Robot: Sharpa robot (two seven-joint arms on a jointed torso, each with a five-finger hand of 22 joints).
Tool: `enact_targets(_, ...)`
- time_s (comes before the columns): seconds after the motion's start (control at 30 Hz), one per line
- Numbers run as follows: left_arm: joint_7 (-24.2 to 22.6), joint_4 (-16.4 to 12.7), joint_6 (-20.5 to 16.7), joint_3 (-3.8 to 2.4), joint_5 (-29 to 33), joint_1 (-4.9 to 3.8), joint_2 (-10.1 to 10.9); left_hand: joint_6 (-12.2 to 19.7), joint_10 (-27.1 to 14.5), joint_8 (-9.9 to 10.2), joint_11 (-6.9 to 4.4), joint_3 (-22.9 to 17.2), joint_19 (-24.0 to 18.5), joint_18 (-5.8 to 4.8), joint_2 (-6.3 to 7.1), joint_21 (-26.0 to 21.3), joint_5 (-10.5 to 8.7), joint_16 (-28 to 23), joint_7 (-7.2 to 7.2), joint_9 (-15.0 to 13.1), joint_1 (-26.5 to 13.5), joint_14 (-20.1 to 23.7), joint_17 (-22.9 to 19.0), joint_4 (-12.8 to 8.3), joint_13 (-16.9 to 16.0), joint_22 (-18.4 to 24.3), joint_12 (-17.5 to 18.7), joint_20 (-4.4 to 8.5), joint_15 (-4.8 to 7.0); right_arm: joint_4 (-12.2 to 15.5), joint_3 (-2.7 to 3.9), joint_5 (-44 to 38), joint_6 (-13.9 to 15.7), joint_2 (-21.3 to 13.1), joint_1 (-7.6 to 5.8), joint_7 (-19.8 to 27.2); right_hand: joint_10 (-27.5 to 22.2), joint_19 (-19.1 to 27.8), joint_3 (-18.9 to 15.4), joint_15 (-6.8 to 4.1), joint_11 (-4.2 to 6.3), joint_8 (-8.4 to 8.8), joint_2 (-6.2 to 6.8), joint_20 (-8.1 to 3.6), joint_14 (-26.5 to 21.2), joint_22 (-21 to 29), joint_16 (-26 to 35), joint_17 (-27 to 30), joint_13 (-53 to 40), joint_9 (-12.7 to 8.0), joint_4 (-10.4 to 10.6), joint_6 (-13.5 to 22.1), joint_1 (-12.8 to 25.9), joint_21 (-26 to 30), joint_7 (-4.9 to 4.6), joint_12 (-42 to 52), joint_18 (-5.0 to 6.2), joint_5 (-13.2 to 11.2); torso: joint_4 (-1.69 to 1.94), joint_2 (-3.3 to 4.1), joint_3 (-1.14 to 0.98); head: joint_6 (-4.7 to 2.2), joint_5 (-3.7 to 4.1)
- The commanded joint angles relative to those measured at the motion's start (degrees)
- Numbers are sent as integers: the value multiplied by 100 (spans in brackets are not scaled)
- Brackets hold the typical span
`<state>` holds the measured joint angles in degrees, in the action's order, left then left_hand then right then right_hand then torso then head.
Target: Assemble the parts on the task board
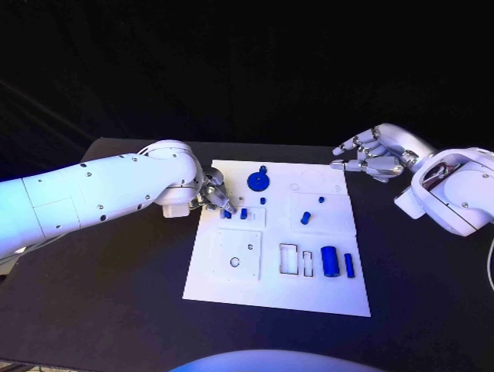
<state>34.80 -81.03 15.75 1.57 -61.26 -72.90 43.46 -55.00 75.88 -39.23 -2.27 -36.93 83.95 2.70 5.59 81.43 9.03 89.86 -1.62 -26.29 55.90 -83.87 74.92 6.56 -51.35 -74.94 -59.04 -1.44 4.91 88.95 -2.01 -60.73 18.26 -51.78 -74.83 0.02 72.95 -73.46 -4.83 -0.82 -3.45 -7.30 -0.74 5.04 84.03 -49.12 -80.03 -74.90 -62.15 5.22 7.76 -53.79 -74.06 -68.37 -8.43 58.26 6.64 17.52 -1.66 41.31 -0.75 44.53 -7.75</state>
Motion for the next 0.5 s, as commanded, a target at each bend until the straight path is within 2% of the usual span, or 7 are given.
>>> enact_targets(0.03,80,19,178,34,-35,46,-17,-53,45,30,-6,45,154,-17,4,29,-42,14,12,16,-98,-613,1508,36,-11,-455,-27,36,44,8,1,-29,-30,-4,2,4,-11,-2,-33,-53,35,-19,-3,-47,311,2,26,-123,3,-5,11,-13,-30,18,24,15,74,32,1,-1,2,2,3)
enact_targets(0.17,78,26,172,34,-35,46,-16,-102,64,49,-8,186,162,-21,68,40,-55,14,16,50,-213,-613,1508,85,-28,-474,-36,37,45,6,1,-25,-34,-5,2,6,-12,-2,-36,-53,35,-20,-3,-46,310,4,30,-118,5,-5,15,-12,-27,20,24,14,74,36,6,4,2,2,3)
enact_targets(0.5,72,22,64,33,-35,46,-7,-205,87,104,-4,824,171,-25,190,48,-180,14,12,142,-526,-613,1508,350,-48,-500,-30,39,43,-7,1,-22,-68,-1,2,20,-16,1,-41,-53,35,-21,-3,-46,309,12,35,-112,13,-6,20,-12,-23,24,24,6,76,42,0,1,6,13,4)
